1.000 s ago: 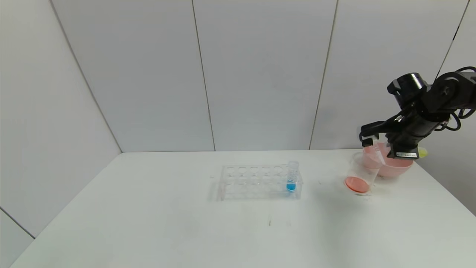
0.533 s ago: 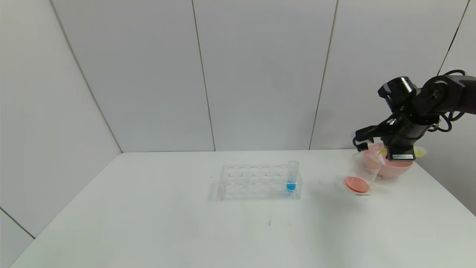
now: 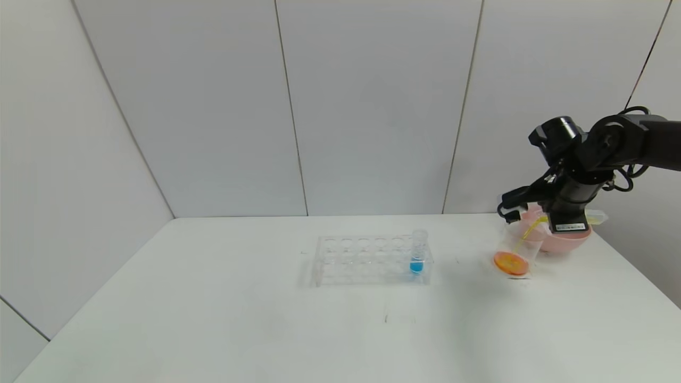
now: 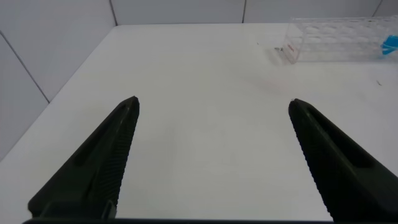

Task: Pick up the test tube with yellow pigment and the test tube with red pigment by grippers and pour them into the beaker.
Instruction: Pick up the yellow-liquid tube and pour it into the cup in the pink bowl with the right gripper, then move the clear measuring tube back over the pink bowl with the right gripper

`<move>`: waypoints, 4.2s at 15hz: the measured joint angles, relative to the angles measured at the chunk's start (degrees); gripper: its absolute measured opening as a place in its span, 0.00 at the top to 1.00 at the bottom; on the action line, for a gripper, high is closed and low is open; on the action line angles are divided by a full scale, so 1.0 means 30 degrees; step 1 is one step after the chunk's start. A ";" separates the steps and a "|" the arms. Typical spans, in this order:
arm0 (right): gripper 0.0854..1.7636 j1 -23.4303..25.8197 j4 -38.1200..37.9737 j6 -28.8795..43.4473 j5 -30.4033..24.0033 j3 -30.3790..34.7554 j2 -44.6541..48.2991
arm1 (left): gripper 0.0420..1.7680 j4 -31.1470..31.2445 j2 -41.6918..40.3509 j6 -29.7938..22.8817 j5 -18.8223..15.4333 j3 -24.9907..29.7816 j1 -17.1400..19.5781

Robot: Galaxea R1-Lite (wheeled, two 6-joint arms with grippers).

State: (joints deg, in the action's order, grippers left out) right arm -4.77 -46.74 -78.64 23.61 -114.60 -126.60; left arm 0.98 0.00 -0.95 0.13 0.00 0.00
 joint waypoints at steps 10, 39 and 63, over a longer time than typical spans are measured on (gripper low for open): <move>0.74 -0.0707 0.0618 -0.2800 0.3060 0.0000 0.0240 | 0.03 0.0000 0.0000 0.0008 0.0008 0.0000 0.0000; 0.74 0.0784 0.0061 0.7457 -0.6193 0.0947 0.2820 | 0.03 0.0000 0.0000 0.0000 0.0008 0.0000 0.0000; 0.74 0.4600 2.4877 2.5787 -0.6741 1.5141 0.5754 | 0.03 0.0000 0.0000 0.0000 0.0008 0.0000 0.0000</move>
State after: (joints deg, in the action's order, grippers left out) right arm 9.03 27.89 -1.28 3.39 -69.18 -109.34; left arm 0.98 0.00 -0.95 0.16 0.00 0.00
